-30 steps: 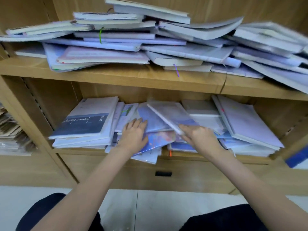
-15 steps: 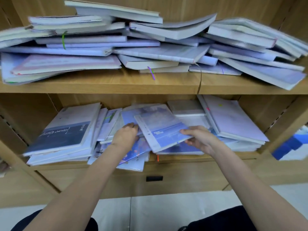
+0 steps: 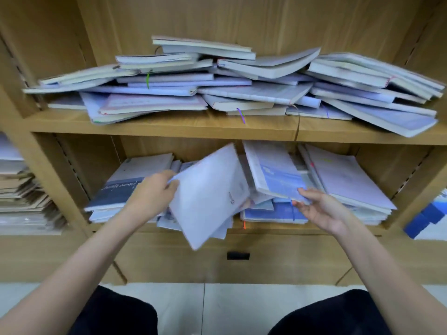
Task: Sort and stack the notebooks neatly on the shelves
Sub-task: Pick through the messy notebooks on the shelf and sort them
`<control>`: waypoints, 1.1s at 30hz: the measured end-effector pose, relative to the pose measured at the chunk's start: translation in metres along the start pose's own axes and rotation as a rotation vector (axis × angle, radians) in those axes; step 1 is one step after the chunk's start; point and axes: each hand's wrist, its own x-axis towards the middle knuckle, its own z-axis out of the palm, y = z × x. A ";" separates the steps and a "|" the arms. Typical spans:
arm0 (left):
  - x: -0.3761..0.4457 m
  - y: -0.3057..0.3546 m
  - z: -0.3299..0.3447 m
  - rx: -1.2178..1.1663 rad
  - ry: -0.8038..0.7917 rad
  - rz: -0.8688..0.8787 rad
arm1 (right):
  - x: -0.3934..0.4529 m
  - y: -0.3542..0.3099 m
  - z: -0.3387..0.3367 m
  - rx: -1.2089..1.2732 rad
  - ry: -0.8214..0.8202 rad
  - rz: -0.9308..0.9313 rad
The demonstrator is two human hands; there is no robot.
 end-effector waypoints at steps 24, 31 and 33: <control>-0.041 0.002 -0.169 -0.846 0.036 0.039 | -0.112 -0.103 0.137 -0.253 -0.393 -0.536; 0.036 0.032 -0.191 -1.186 0.449 -0.076 | -0.085 -0.166 0.215 0.178 -0.275 -0.679; 0.060 0.042 -0.188 -1.286 0.508 -0.137 | -0.074 -0.173 0.232 0.293 -0.285 -0.641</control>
